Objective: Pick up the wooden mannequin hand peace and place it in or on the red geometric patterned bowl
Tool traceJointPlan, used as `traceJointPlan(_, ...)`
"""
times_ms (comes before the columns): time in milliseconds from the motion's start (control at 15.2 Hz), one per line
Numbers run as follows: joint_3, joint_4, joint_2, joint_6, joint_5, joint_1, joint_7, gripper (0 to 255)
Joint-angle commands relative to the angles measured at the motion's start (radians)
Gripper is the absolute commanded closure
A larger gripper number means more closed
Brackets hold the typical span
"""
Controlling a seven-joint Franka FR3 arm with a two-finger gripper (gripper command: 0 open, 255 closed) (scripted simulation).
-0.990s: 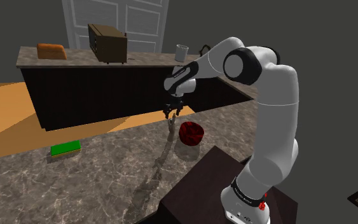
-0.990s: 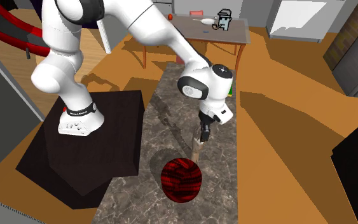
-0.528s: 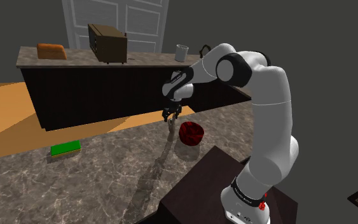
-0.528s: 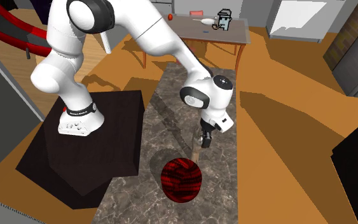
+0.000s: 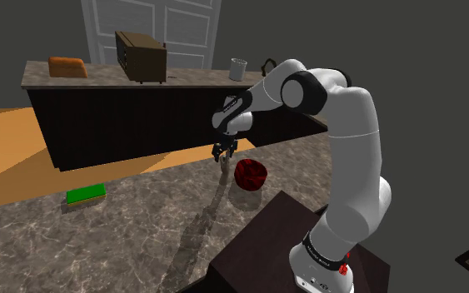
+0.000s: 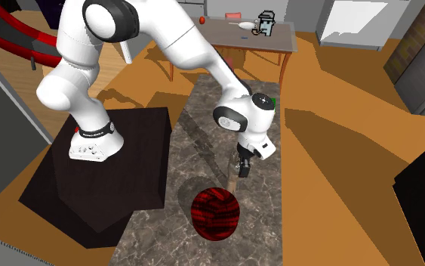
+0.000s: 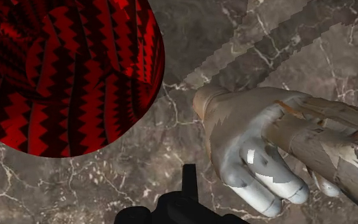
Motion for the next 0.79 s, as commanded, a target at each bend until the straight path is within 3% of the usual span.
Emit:
traceJointPlan(0, 0.000, 0.000, 0.000, 0.000, 0.000, 0.000, 0.000, 0)
traceJointPlan(66, 0.000, 0.000, 0.000, 0.000, 0.000, 0.000, 0.000, 255)
traceJointPlan(726, -0.002, -0.002, -0.011, -0.009, -0.002, 0.001, 0.002, 255)
